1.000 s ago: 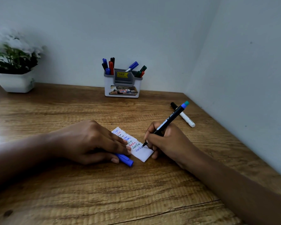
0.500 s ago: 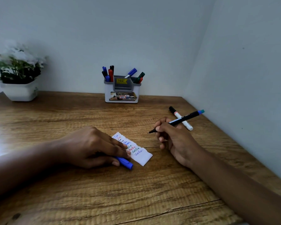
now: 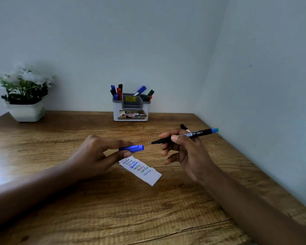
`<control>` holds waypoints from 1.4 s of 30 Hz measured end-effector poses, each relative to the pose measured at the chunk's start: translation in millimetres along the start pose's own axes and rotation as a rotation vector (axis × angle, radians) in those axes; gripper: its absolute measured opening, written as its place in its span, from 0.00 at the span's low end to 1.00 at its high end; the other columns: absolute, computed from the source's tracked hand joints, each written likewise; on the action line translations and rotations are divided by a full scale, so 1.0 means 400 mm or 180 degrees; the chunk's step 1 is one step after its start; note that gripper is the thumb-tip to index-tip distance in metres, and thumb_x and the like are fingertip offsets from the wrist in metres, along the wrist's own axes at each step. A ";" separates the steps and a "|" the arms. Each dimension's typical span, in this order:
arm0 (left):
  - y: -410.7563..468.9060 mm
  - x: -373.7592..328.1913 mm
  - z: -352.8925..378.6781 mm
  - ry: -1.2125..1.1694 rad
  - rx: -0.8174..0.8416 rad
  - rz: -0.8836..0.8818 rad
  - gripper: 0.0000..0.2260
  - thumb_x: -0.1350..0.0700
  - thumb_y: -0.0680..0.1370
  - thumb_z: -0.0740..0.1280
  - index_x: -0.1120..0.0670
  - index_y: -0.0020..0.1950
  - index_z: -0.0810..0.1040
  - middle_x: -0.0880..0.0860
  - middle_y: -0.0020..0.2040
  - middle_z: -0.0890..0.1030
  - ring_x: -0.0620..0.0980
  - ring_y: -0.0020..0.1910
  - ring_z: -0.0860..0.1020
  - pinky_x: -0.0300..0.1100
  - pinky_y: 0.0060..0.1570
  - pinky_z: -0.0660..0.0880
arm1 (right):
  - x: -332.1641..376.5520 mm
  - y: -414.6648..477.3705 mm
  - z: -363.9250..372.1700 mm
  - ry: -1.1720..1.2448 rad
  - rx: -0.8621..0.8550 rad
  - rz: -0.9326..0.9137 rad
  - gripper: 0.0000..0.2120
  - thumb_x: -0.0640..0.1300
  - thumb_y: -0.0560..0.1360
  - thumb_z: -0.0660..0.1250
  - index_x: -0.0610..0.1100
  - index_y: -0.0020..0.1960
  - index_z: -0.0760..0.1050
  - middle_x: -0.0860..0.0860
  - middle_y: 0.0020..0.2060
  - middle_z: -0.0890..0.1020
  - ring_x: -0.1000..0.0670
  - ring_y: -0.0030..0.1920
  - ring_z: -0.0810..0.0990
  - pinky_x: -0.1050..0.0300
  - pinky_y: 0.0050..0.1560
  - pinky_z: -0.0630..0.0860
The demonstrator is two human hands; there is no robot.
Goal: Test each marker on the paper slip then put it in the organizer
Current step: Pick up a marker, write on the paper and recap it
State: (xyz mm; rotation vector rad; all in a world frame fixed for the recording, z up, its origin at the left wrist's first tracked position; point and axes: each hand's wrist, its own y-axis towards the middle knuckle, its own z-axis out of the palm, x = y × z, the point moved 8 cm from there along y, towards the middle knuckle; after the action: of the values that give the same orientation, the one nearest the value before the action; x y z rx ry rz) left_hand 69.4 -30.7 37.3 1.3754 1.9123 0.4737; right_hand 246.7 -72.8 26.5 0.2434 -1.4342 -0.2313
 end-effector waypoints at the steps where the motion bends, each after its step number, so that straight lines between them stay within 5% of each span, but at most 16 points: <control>1: 0.002 0.000 0.000 -0.0006 -0.0002 -0.0040 0.20 0.35 0.77 0.58 0.45 0.61 0.76 0.32 0.50 0.79 0.37 0.45 0.82 0.31 0.34 0.78 | 0.000 -0.001 0.002 -0.0036 0.0025 -0.0020 0.12 0.41 0.72 0.60 0.46 0.41 0.83 0.47 0.33 0.82 0.52 0.33 0.80 0.60 0.27 0.77; 5: 0.006 0.006 0.006 -0.0101 0.0056 -0.0241 0.21 0.31 0.75 0.57 0.41 0.59 0.76 0.20 0.46 0.74 0.34 0.49 0.80 0.27 0.41 0.75 | -0.010 -0.005 0.017 -0.0245 0.0135 0.0023 0.08 0.39 0.76 0.62 0.45 0.43 0.79 0.46 0.35 0.82 0.51 0.33 0.81 0.60 0.28 0.78; 8: 0.009 0.007 0.014 -0.0247 0.0135 -0.0370 0.20 0.32 0.74 0.59 0.41 0.57 0.78 0.29 0.47 0.80 0.33 0.48 0.81 0.23 0.40 0.73 | -0.011 -0.006 0.018 -0.0208 0.0083 0.0067 0.00 0.41 0.74 0.64 0.44 0.45 0.73 0.46 0.35 0.83 0.50 0.32 0.81 0.59 0.28 0.78; 11: 0.012 -0.003 0.025 -0.0290 0.0180 -0.0372 0.15 0.37 0.75 0.62 0.42 0.56 0.79 0.39 0.47 0.84 0.37 0.46 0.82 0.27 0.37 0.75 | -0.006 -0.012 0.035 -0.0392 0.0209 0.0017 0.07 0.45 0.70 0.66 0.44 0.45 0.71 0.46 0.34 0.83 0.50 0.31 0.80 0.58 0.28 0.77; 16: 0.020 -0.035 0.041 -0.0411 0.0197 -0.0312 0.16 0.42 0.77 0.62 0.50 0.54 0.81 0.40 0.39 0.84 0.36 0.40 0.82 0.26 0.37 0.75 | 0.002 -0.015 0.052 -0.0955 0.0150 -0.0220 0.08 0.44 0.71 0.68 0.41 0.46 0.73 0.54 0.25 0.75 0.56 0.25 0.71 0.66 0.24 0.67; 22: 0.014 -0.017 0.060 -0.0661 0.0141 -0.0782 0.05 0.48 0.77 0.67 0.45 0.51 0.80 0.44 0.37 0.84 0.43 0.36 0.83 0.34 0.37 0.78 | -0.022 -0.017 0.046 -0.0633 0.0067 -0.0005 0.04 0.41 0.73 0.67 0.43 0.42 0.72 0.55 0.22 0.72 0.58 0.23 0.69 0.69 0.23 0.64; 27: 0.020 -0.022 0.062 -0.0836 0.0112 -0.1007 0.08 0.49 0.73 0.65 0.46 0.50 0.80 0.45 0.35 0.84 0.45 0.34 0.83 0.36 0.38 0.78 | -0.012 -0.010 0.050 -0.0575 0.0079 0.0121 0.09 0.46 0.69 0.67 0.41 0.43 0.71 0.54 0.21 0.72 0.59 0.23 0.68 0.69 0.23 0.63; 32: 0.049 -0.036 0.048 -0.0678 0.0199 -0.1062 0.10 0.47 0.72 0.66 0.47 0.51 0.81 0.43 0.40 0.85 0.41 0.39 0.83 0.36 0.41 0.79 | 0.009 -0.006 0.029 -0.0569 -0.0013 0.0161 0.09 0.50 0.66 0.69 0.47 0.43 0.77 0.52 0.27 0.76 0.56 0.24 0.69 0.65 0.22 0.64; 35: 0.066 -0.006 0.025 -0.0724 0.0117 -0.1330 0.14 0.40 0.69 0.67 0.42 0.53 0.81 0.46 0.44 0.85 0.44 0.44 0.83 0.47 0.48 0.81 | 0.027 0.004 0.002 -0.0383 -0.0180 -0.0013 0.08 0.47 0.67 0.69 0.47 0.46 0.79 0.53 0.30 0.78 0.55 0.28 0.73 0.63 0.23 0.68; 40: 0.094 0.133 -0.029 -0.1005 -0.0778 -0.2012 0.17 0.44 0.71 0.68 0.43 0.58 0.79 0.45 0.52 0.83 0.50 0.52 0.80 0.53 0.57 0.77 | 0.073 0.083 -0.092 -0.0313 -0.0865 -0.0238 0.06 0.48 0.77 0.61 0.47 0.45 0.74 0.53 0.36 0.80 0.51 0.39 0.80 0.59 0.32 0.78; 42: 0.110 0.213 -0.023 -0.1131 -0.1115 -0.2348 0.20 0.50 0.74 0.69 0.46 0.66 0.73 0.50 0.64 0.77 0.51 0.62 0.76 0.50 0.61 0.73 | 0.107 0.133 -0.101 -0.0733 -0.0831 -0.0290 0.09 0.50 0.80 0.56 0.47 0.46 0.70 0.49 0.37 0.81 0.49 0.37 0.82 0.54 0.37 0.79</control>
State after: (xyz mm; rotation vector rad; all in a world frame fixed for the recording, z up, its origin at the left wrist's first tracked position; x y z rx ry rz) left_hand 77.2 65.2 43.6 0.4329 1.7714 0.1641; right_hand 292.5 -33.9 78.1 0.0692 -1.6032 -0.5308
